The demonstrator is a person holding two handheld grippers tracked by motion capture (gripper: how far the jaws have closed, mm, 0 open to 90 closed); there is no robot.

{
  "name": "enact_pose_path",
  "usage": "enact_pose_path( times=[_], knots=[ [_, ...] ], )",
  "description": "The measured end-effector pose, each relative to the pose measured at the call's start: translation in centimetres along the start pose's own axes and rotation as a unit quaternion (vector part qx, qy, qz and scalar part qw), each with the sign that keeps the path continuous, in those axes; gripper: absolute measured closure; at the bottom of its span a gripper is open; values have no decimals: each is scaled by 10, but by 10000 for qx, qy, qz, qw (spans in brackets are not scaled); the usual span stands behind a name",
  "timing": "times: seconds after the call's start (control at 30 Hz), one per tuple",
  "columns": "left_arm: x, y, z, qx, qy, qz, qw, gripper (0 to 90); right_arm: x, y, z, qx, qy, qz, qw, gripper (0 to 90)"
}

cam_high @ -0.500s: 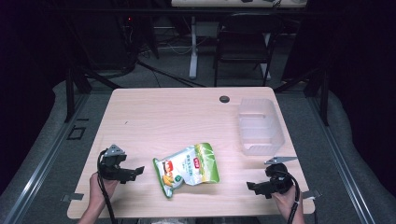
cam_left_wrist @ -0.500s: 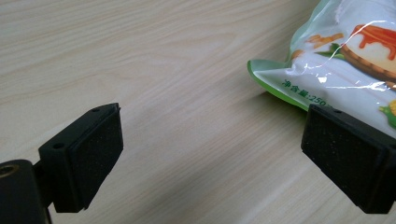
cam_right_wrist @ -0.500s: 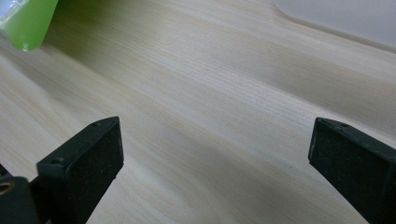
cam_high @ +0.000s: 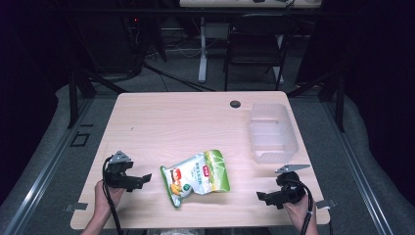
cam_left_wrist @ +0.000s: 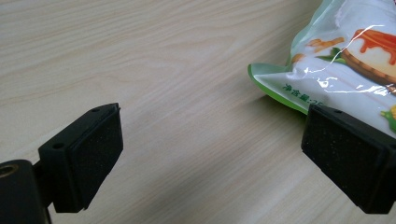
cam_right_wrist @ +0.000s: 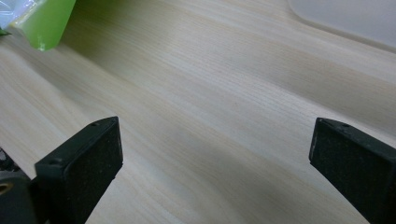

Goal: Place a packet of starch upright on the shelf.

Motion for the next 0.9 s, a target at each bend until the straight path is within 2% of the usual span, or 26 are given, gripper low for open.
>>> enact_pose_path(
  times=[0.23,0.3,0.37,0.47,0.6,0.67,0.77,0.83,0.9],
  knots=[
    [-1,2,2,13,-85,53,9999,49,5,3,-3,-38,97,-23,9999,0],
    [-2,2,3,-9,-94,77,9999,49,7,4,-4,11,9,-75,10000,0],
    [-3,3,2,15,-133,74,9999,49,9,6,-4,24,47,-104,9999,0],
    [-5,5,2,-29,-165,182,9997,47,19,11,-3,7,210,-201,9996,0],
    [-5,5,3,-15,-197,156,9997,47,26,14,-2,108,313,-285,9990,0],
    [-6,5,3,-43,-200,137,9997,47,30,19,-2,77,348,-334,9988,0],
    [-6,6,2,-59,-180,229,9996,48,35,23,-3,65,425,-432,9981,0],
    [-8,6,3,-59,-193,196,9996,48,44,30,-2,25,575,-612,9965,0],
    [-8,6,4,-10,-227,250,9994,48,48,33,0,41,657,-608,9960,0]
  ],
)
Point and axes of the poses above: each handheld gripper's, and its own axes: z roughly forward along the jaws, y roughly out of its top, x roughly to its left, the point moved 8 cm from there along z, roughly forward along the jaws, and after that the axes turned 7 degrees about z, right-handed, at the moved point
